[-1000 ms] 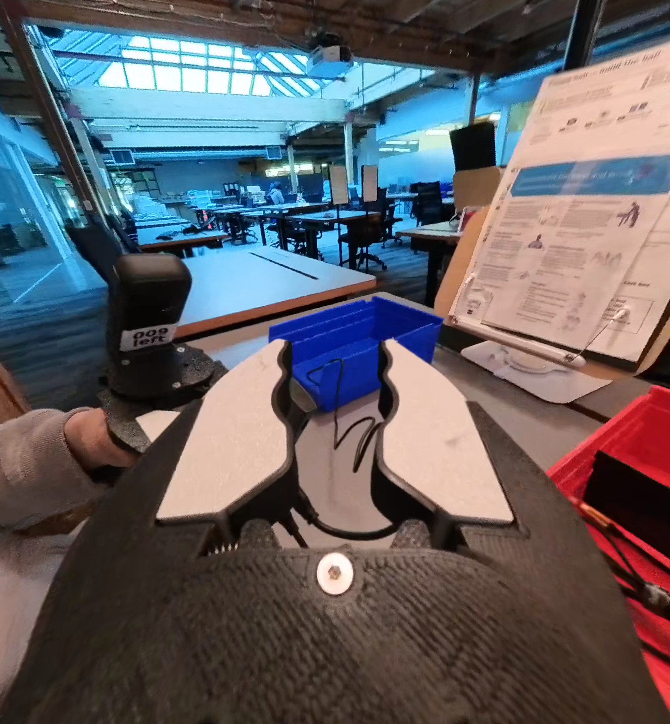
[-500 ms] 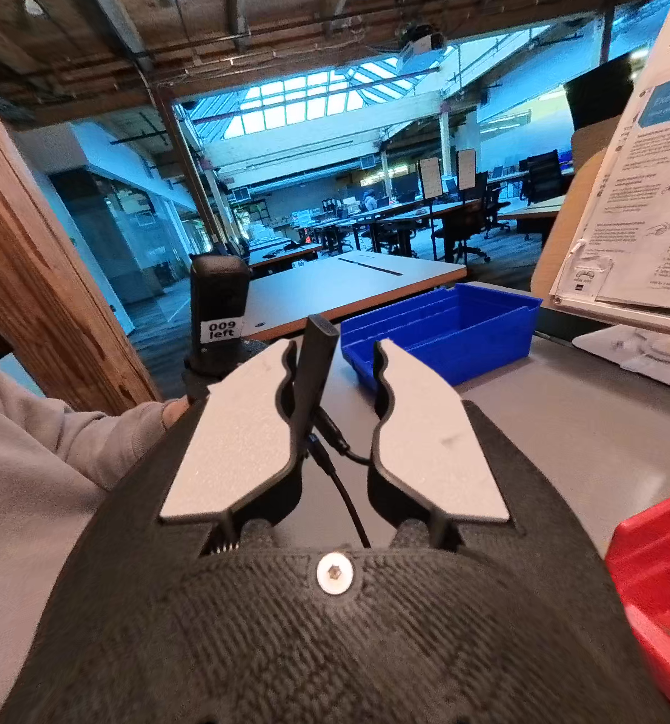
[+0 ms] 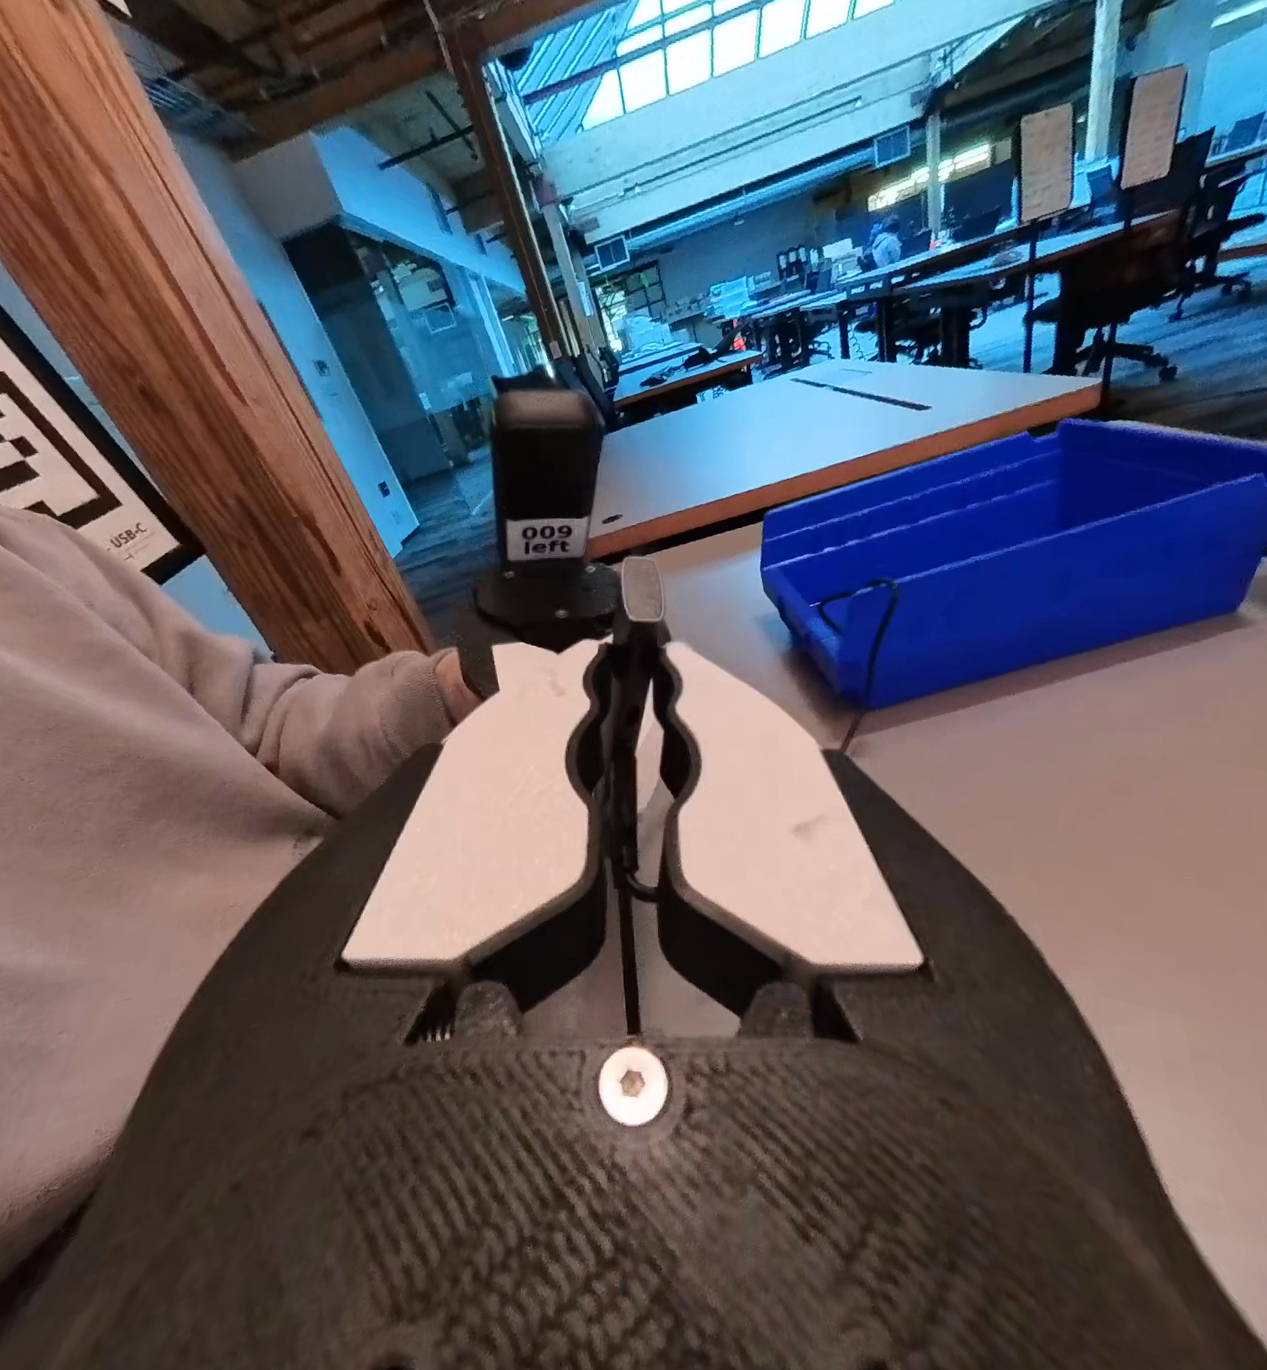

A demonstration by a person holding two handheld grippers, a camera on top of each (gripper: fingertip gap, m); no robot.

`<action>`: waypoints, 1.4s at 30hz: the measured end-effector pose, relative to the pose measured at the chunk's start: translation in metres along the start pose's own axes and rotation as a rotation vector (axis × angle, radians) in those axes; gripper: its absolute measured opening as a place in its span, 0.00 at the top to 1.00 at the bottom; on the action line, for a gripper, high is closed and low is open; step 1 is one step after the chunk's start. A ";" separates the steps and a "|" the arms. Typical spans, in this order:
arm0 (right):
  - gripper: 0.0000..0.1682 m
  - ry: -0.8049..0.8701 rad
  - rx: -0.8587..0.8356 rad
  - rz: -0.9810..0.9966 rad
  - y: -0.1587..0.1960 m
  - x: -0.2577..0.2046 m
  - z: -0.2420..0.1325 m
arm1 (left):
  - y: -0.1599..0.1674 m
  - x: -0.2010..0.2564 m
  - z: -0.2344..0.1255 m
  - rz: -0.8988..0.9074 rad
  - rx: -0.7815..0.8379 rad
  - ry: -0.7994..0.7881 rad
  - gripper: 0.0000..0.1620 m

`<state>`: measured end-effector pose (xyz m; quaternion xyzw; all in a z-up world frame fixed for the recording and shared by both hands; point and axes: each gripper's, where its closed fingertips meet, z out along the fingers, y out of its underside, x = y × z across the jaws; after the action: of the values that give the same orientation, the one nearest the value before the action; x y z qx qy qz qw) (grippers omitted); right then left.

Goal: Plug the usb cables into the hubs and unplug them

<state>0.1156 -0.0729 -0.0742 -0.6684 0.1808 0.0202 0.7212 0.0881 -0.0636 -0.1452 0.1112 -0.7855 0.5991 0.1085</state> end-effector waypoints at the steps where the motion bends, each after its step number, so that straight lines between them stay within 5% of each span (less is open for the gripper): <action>1: 0.94 0.026 0.020 -0.036 -0.005 0.001 -0.002 | -0.007 -0.006 -0.005 0.029 0.048 -0.043 0.92; 4: 0.94 0.103 0.040 -0.140 -0.015 0.002 -0.013 | -0.037 -0.037 -0.047 0.145 0.175 -0.270 0.65; 8: 0.94 0.160 0.058 -0.195 -0.023 0.002 -0.032 | -0.040 -0.131 -0.158 0.394 0.044 -0.891 0.65; 10: 0.94 0.156 0.070 -0.187 -0.024 0.002 -0.036 | -0.013 -0.166 -0.193 0.382 -0.183 -0.992 0.64; 14: 0.94 0.152 0.072 -0.160 -0.022 0.006 -0.034 | 0.034 -0.191 -0.191 0.229 -0.344 -0.861 0.63; 21: 0.94 0.229 0.017 -0.192 -0.017 0.011 -0.031 | 0.060 -0.224 -0.183 0.190 -0.396 -0.944 0.86; 23: 0.94 0.269 0.001 -0.206 -0.018 0.014 -0.038 | 0.037 -0.223 -0.194 0.177 -0.281 -1.032 0.92; 26: 0.94 0.300 0.038 -0.208 -0.025 0.016 -0.047 | -0.048 -0.183 -0.210 0.294 0.090 -1.104 0.99; 30: 0.94 0.235 0.185 -0.131 -0.042 0.010 -0.051 | -0.118 -0.101 -0.169 0.389 0.323 -0.809 0.98; 33: 0.94 0.189 0.290 -0.017 -0.051 0.011 -0.056 | -0.104 -0.093 -0.127 0.302 0.199 -0.664 0.98; 36: 0.94 0.213 0.348 0.115 -0.051 0.025 -0.061 | -0.050 -0.103 -0.085 0.253 -0.061 -0.528 0.96; 37: 0.94 0.237 0.356 0.151 -0.048 0.032 -0.063 | -0.027 -0.109 -0.077 0.258 -0.171 -0.507 0.88; 39: 0.94 0.282 0.355 0.200 -0.040 0.046 -0.066 | 0.005 -0.133 -0.080 0.300 -0.348 -0.606 0.79; 42: 0.94 0.275 0.410 0.267 -0.038 0.057 -0.069 | 0.003 -0.157 -0.104 0.444 -0.346 -0.871 0.66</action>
<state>0.1629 -0.1560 -0.0568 -0.4753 0.3637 -0.0131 0.8010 0.2402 0.0442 -0.1683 0.1612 -0.8501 0.3674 -0.3413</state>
